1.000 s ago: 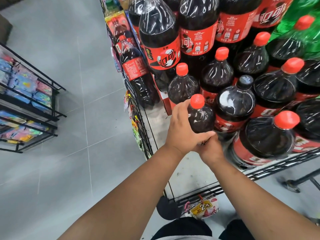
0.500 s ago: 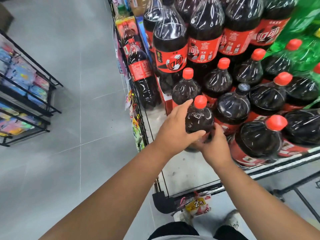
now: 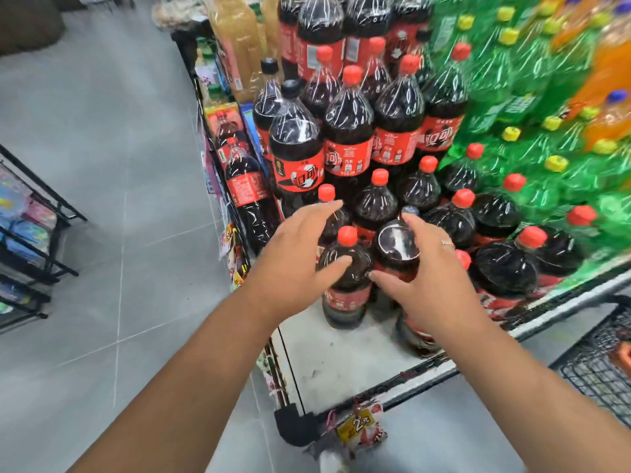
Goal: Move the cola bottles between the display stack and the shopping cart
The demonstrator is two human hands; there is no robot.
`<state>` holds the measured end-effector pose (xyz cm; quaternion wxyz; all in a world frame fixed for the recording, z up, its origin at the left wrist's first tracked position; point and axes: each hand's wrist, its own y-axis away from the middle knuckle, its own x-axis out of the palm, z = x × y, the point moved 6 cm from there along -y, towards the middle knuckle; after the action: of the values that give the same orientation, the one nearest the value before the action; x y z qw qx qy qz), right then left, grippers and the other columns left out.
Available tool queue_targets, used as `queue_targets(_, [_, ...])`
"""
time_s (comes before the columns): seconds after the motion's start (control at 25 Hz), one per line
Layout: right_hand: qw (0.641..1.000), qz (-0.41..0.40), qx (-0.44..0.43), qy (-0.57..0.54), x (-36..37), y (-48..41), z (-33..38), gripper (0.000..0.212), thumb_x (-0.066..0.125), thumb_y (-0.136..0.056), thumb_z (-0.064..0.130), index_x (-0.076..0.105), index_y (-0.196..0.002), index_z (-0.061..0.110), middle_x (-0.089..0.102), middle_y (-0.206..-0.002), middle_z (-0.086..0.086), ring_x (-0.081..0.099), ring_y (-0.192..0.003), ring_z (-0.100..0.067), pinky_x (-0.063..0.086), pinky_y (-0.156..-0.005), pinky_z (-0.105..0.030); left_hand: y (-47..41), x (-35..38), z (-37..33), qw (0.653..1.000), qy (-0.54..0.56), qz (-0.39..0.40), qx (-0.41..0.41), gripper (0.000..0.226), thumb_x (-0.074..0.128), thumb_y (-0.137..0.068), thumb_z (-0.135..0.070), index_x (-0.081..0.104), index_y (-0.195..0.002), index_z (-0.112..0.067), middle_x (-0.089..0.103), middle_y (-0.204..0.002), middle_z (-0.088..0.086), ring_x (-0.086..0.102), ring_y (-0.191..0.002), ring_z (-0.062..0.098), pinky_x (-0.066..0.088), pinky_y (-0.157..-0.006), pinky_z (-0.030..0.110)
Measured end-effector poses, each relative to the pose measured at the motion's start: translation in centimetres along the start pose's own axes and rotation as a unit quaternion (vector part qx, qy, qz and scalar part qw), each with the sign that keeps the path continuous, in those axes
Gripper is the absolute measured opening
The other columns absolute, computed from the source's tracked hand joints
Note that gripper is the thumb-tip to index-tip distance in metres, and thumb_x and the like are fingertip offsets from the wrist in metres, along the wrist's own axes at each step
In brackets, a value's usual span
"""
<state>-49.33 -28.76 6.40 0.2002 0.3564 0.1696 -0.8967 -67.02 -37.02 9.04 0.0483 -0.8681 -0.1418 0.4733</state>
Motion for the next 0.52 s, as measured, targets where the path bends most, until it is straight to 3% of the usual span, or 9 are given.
queue_targets(0.12, [0.999,-0.030,-0.014,0.016,-4.2,0.5,0.2,0.092,0.085,-0.070,0.036,0.036,-0.147,0.027,0.042,-0.144,-0.002,0.045,-0.129,-0.015,0.032,-0.101,-0.020,-0.4,-0.7,-3.5,0.999,0.000,-0.011,0.031,0.074,0.073,-0.090,-0.037,0.038,-0.154,-0.026,0.044,-0.154,-0.005,0.037,-0.144,0.013,0.029,-0.122,0.032])
queue_targets(0.32, [0.996,-0.074,-0.019,0.056,-11.6,3.5,-2.5,0.089,0.084,-0.072,0.036,0.036,-0.147,0.025,0.042,-0.144,-0.001,0.039,-0.130,-0.012,0.028,-0.099,-0.016,-1.4,0.8,-11.2,0.995,0.007,-0.015,0.100,0.076,0.077,-0.088,-0.034,0.040,-0.153,-0.022,0.045,-0.151,-0.005,0.036,-0.140,0.006,0.022,-0.118,0.015])
queue_targets(0.4, [0.994,-0.090,-0.002,0.068,-14.9,5.4,-4.9,0.089,0.084,-0.072,0.036,0.037,-0.147,0.022,0.043,-0.143,-0.004,0.041,-0.131,-0.017,0.033,-0.103,-0.025,-1.7,2.4,-14.6,0.992,0.010,-0.018,0.122,0.075,0.077,-0.087,-0.035,0.042,-0.152,-0.021,0.045,-0.146,-0.009,0.037,-0.137,0.005,0.017,-0.113,0.004])
queue_targets(0.52, [0.990,-0.116,0.029,0.080,-19.9,8.7,-9.0,0.090,0.084,-0.072,0.034,0.037,-0.147,0.021,0.044,-0.143,-0.007,0.042,-0.131,-0.020,0.035,-0.105,-0.031,-1.8,5.3,-20.1,0.989,0.024,-0.008,0.146,0.075,0.077,-0.086,-0.033,0.043,-0.151,-0.021,0.047,-0.144,-0.006,0.038,-0.135,0.006,0.016,-0.109,0.001])
